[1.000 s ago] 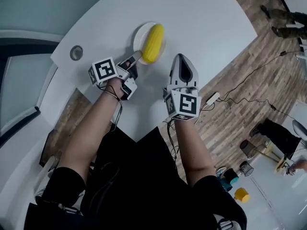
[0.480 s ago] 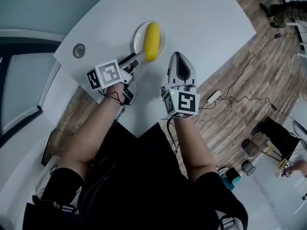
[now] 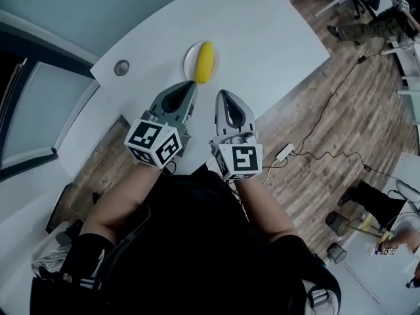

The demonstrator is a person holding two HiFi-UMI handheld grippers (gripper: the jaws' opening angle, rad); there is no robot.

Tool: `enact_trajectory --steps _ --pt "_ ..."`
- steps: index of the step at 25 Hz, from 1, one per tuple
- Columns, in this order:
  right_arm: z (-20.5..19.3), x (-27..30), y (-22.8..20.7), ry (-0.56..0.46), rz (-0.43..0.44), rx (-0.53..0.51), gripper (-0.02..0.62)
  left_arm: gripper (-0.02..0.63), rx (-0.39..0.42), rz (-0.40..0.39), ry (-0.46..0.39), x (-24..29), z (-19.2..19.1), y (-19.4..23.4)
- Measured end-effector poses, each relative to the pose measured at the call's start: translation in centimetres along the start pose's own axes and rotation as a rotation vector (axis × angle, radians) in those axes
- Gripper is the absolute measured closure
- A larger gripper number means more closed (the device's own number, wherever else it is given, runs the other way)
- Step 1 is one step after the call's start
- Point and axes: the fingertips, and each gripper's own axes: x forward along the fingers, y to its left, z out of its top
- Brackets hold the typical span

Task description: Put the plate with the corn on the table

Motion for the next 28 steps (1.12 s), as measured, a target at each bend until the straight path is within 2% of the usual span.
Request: enact_trajectory --steps 3,7,9,17,28 --pt "2.1 -2.0 0.4 -0.032 0.026 -0.020 0.594 0.604 0.080 0.037 -0.072 -1.7 1.8 -2.4" --pt "4.3 -4.6 0.9 -0.069 0.044 -0.045 0.594 0.604 0.205 0.089 -0.100 -4.0 3.3 -4.9" --pt "4.8 -5.3 1.4 -0.085 0.056 -0.046 0.594 0.604 0.240 0.097 -0.113 -4.8 3.7 -5.7" --pt "6.0 -6.3 3.3 -0.120 0.102 -0.078 0.595 0.604 0.247 0.093 -0.136 -6.5 3.9 -7.3" --pt "6.5 -6.6 3.3 -0.135 0.107 -0.092 0.594 0.604 0.268 0.073 -0.145 -6.3 4.2 -8.2"
